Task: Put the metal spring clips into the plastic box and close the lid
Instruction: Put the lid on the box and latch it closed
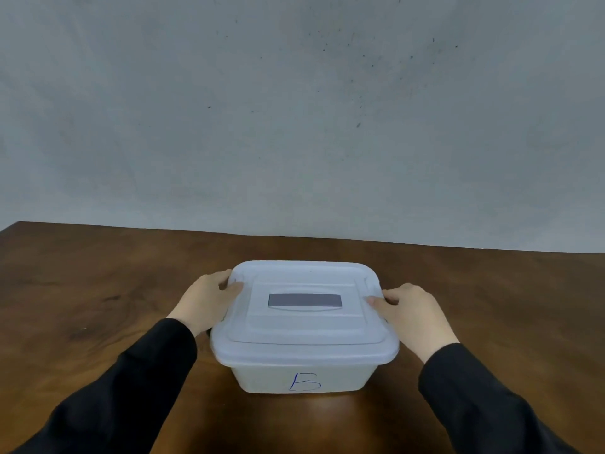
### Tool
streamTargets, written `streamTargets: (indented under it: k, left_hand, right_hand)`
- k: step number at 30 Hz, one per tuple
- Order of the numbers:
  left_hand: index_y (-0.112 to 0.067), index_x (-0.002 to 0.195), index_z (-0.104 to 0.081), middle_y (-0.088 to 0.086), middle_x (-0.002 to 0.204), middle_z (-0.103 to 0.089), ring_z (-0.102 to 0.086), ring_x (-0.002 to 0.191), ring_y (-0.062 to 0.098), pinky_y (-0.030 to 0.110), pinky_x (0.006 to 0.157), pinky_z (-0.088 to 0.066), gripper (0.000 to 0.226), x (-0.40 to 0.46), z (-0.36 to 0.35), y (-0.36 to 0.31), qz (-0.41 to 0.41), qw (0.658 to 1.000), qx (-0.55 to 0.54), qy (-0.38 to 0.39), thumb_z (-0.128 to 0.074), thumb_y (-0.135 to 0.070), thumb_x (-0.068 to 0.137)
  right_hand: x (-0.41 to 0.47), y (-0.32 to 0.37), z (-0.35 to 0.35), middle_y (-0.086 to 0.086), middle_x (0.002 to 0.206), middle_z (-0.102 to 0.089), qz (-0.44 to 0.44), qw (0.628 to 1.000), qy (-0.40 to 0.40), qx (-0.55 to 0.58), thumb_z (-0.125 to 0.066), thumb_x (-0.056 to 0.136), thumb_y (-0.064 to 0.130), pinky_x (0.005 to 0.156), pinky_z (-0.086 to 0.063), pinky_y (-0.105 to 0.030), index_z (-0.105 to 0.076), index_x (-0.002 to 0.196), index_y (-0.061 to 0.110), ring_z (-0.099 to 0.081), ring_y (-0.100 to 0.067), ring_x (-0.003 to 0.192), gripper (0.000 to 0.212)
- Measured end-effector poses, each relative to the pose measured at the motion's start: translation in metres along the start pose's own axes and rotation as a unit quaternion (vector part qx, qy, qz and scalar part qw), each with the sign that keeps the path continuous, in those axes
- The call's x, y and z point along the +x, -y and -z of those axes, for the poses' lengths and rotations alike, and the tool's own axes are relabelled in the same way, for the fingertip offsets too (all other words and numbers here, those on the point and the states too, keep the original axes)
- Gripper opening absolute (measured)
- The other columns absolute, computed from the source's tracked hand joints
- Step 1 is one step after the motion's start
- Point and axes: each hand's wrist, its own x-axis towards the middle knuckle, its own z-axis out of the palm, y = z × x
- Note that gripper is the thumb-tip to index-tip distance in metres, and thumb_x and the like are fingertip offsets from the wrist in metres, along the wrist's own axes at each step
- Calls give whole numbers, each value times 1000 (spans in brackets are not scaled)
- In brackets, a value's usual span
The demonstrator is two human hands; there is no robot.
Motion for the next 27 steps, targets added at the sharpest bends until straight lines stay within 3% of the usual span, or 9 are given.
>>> streamTargets:
  k: [4, 8, 10, 13, 15, 18, 21, 24, 27]
  left_hand:
    - [-41, 147, -43, -10, 127, -66, -62, 112, 15, 26, 82, -47, 45, -12, 6, 1, 16, 997, 13, 79, -45, -41, 102]
    - [-42, 149, -40, -19, 119, -68, -64, 105, 6, 23, 82, -49, 47, -19, 5, 5, 53, 991, -64, 105, -40, -48, 102]
    - [-38, 152, -38, -16, 128, -65, -63, 111, 9, 28, 88, -49, 52, -23, 2, 1, 91, 980, -151, 93, -46, -47, 101]
    - [-29, 162, -6, -3, 157, -42, -56, 124, 22, 32, 85, -49, 88, -24, -3, -2, 151, 968, -201, 25, -58, -52, 94]
    - [-23, 159, -23, 3, 148, -54, -61, 121, 26, 34, 90, -51, 85, -24, -6, 4, 167, 967, -190, 5, -59, -57, 90]
    - [-13, 127, -64, 10, 109, -78, -75, 100, 32, 52, 92, -57, 48, -26, -10, 18, 190, 933, -299, 59, -59, -48, 95]
    - [-17, 130, -60, 8, 114, -77, -74, 104, 31, 53, 93, -56, 37, -36, -9, 24, 151, 915, -354, 123, -65, -31, 96]
    - [-26, 135, -55, -1, 115, -76, -74, 102, 24, 47, 88, -60, 44, -34, -12, 25, 120, 952, -273, 72, -67, -33, 94]
    - [-32, 133, -50, -10, 109, -71, -70, 96, 13, 30, 77, -60, 36, -35, -18, 13, 89, 979, -182, 29, -59, -33, 98]
  right_hand:
    - [2, -10, -5, 8, 91, -62, 7, 1000, -16, 10, -56, 95, 44, 73, -57, -30, -76, 106, 23, -62, -9, 79, 31]
    - [4, -16, -8, 8, 103, -63, -2, 999, -13, 51, -59, 94, 45, 71, -54, -25, -74, 109, 27, -62, -10, 85, 28]
    - [5, -18, -8, 8, 117, -60, -11, 995, -8, 103, -62, 93, 44, 75, -52, -26, -72, 113, 28, -60, -11, 95, 28]
    - [6, -20, -9, 10, 119, -56, -47, 981, 17, 186, -64, 92, 43, 74, -48, -24, -58, 127, 28, -54, -11, 102, 38]
    - [5, -19, -9, 12, 116, -58, -68, 976, 40, 204, -61, 93, 47, 79, -50, -28, -57, 128, 27, -57, -12, 102, 40]
    - [1, -18, -12, 0, 91, -76, -108, 965, 77, 227, -52, 95, 54, 82, -60, -42, -72, 102, 17, -71, -22, 90, 43]
    - [-6, -22, -12, 2, 93, -77, -101, 962, 79, 242, -52, 95, 53, 87, -60, -44, -72, 104, 20, -72, -20, 91, 39]
    - [-16, -21, -11, 14, 116, -68, -67, 950, 99, 287, -61, 92, 48, 85, -60, -33, -55, 129, 36, -66, -10, 104, 40]
    - [-24, -18, -20, 16, 117, -66, -42, 953, 99, 285, -68, 89, 43, 75, -59, -24, -47, 136, 37, -66, -10, 102, 51]
